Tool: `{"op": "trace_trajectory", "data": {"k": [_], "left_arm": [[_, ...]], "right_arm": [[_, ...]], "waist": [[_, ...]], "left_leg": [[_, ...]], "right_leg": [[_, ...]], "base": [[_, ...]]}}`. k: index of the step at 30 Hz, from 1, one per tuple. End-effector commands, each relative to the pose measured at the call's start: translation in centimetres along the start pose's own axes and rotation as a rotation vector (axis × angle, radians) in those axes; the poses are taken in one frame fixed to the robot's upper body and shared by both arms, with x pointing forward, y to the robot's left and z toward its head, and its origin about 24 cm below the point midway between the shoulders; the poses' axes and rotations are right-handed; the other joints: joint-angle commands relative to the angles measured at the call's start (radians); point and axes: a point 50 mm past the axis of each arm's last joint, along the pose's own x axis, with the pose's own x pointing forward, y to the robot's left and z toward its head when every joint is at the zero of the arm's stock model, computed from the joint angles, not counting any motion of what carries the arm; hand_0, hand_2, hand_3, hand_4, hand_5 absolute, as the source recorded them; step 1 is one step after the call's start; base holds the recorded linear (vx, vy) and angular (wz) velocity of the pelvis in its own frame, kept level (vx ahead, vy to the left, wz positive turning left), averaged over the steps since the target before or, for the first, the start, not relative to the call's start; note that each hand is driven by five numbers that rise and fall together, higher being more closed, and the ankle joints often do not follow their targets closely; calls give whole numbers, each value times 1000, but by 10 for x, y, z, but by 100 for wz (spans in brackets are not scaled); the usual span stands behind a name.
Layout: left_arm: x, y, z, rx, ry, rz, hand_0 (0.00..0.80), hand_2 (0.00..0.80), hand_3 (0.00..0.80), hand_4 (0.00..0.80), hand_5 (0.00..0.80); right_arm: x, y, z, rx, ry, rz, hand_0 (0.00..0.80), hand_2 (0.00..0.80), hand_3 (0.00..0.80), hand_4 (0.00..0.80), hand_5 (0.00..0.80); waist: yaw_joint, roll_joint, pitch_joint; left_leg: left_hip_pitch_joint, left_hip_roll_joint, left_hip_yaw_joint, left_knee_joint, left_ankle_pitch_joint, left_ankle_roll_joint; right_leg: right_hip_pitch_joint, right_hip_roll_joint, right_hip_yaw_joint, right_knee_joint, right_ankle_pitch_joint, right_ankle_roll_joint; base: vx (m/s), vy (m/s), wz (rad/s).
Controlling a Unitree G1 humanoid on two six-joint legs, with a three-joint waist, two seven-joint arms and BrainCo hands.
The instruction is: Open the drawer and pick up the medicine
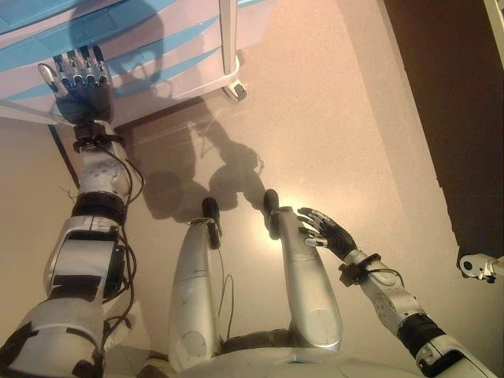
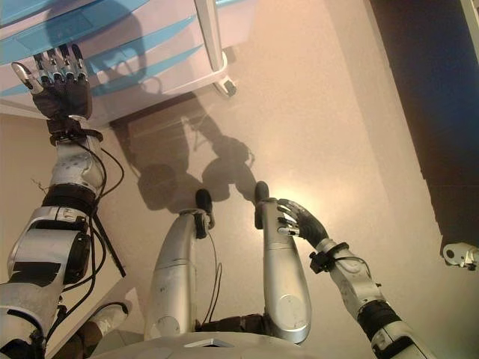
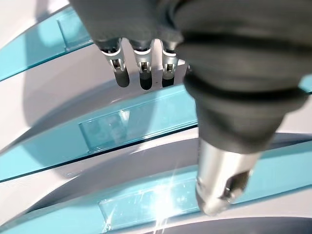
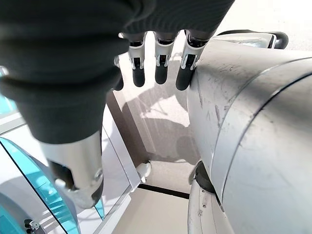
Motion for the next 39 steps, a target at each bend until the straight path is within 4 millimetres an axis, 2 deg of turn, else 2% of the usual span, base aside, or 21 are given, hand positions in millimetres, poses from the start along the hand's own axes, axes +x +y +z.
{"op": "trace_trajectory", "data": {"k": [1,9,21,32,39], "left_arm": [[49,-112,10,-33,-116,-546,800,800,800,800,800],[50,-115,7,-44,-89,-572,800,800,800,800,800],[41,-95,8,-53,-58,-535,800,800,800,800,800],[12,-43,14,-73,-3,-420,800,800,800,800,800],[-24,-2,19,-88,23,-315,800,800,800,800,800]], "right_arm": [[-37,7,-49,33,207,19,0,0,0,0,0],[-37,7,-50,35,208,19,0,0,0,0,0],[-37,10,-51,30,210,31,0,0,0,0,0],[-32,17,-52,36,204,46,0,0,0,0,0],[-29,24,-51,42,188,52,0,0,0,0,0]], "waist": [[14,43,-46],[16,43,-46],[23,44,-46],[41,36,-46],[59,28,-46]], "left_leg": [[103,-59,102,-182,-43,64],[123,-57,104,-194,-38,60],[160,-61,99,-208,-33,53],[206,-66,78,-225,-24,41],[243,-61,59,-245,-12,33]], "right_leg": [[19,17,-29,-6,-4,4],[40,12,-34,-17,-6,4],[81,6,-43,-23,-16,1],[140,9,-62,-33,-29,-2],[185,12,-82,-43,-37,-6]], "base": [[0,0,0],[0,0,0],[-1,-3,0],[-16,-55,0],[-23,-75,6]]}}
